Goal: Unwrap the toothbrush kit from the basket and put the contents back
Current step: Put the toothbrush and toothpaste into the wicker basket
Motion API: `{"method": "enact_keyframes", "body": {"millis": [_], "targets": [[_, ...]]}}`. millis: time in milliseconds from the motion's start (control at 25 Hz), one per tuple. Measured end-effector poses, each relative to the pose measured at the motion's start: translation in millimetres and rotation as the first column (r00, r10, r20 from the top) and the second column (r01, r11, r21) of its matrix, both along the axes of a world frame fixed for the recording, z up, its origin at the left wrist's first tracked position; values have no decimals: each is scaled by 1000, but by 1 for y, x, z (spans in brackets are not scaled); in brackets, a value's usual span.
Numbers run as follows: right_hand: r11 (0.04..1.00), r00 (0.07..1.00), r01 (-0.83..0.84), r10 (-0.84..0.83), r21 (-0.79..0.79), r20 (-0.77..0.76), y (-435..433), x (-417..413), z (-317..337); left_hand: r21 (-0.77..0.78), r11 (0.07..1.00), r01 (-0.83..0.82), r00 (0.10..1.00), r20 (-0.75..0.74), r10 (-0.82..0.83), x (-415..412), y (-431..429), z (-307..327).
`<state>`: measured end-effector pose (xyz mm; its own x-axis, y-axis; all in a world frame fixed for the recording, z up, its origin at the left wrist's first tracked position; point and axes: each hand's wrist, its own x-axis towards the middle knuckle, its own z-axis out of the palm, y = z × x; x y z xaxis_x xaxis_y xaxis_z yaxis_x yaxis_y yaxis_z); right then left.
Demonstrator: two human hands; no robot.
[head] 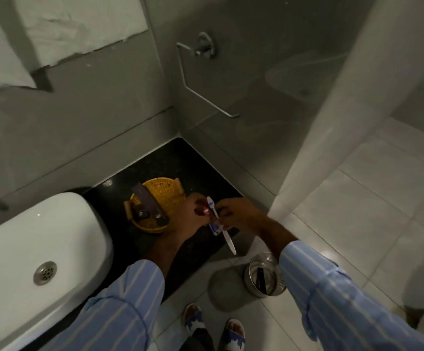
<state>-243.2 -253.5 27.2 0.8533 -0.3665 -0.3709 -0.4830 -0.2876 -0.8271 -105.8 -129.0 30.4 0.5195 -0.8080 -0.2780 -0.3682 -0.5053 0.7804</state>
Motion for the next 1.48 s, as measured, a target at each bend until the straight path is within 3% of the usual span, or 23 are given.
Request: {"method": "enact_keyframes", "body": {"millis": [240,440,680,880,1200,1480], "targets": [[941,979,167,-192,296,60,-5,62,2,-25,984,-179,984,-7,179,78,25,1],[926,955,221,-269,306,125,-18,130,12,-56,959,-276,960,-55,273,161,36,11],[917,949,276,-308,289,71,-35,213,5,-1,984,-179,982,68,178,239,10,0],[950,958,283,-286,129,2,-45,259,-40,139,989,-51,989,144,31,271,-11,-39],[944,939,324,-313,66,-141,-54,295,-101,399,905,146,955,183,-234,284,-40,-75],[933,926,344,-318,107,-203,-54,299,-125,411,904,115,969,156,-194,291,-45,-81]]}}
